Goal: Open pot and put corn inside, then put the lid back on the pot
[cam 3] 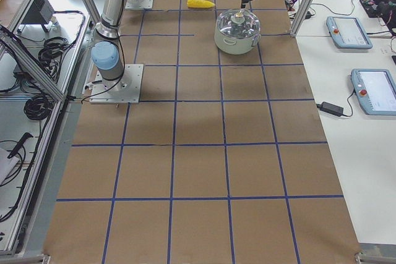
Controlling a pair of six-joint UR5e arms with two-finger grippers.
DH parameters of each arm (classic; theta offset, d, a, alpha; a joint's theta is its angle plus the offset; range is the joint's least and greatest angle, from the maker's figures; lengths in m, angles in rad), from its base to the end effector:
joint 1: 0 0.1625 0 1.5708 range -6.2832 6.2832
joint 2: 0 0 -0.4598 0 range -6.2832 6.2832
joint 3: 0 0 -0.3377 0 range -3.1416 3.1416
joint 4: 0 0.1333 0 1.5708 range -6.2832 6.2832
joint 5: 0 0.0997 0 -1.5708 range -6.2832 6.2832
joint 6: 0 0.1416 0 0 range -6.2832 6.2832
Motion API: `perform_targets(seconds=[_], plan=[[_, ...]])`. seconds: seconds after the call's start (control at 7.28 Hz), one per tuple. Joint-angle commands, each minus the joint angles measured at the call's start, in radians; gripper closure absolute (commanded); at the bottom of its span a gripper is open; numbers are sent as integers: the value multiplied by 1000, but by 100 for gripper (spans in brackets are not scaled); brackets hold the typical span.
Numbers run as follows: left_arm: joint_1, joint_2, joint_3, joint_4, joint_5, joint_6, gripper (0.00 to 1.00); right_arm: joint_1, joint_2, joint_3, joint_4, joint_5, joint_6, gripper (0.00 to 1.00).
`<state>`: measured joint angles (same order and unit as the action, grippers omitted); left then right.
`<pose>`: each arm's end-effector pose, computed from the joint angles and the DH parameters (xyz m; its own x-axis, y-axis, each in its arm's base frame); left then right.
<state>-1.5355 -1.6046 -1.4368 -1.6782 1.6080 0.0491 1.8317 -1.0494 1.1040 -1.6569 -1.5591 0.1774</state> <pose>-0.1121 -0.4545 0.5136 -0.9992 0.0141 -0.0368 0.0138 0.9999 0.0090 0.3033 -0.6128 0.4044 -0.9963 -0.0838 -0.0171 -0.0833 0.9961 -0.0289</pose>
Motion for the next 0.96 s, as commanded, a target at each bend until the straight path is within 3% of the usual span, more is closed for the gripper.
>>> perform_targets(seconds=[0.0, 0.82], plan=[[0, -5, 4, -2, 4, -5, 0, 0, 48, 10, -30, 1, -7, 0], [1, -3, 1, 0, 3, -3, 0, -3, 45, 83, -96, -6, -21, 2]])
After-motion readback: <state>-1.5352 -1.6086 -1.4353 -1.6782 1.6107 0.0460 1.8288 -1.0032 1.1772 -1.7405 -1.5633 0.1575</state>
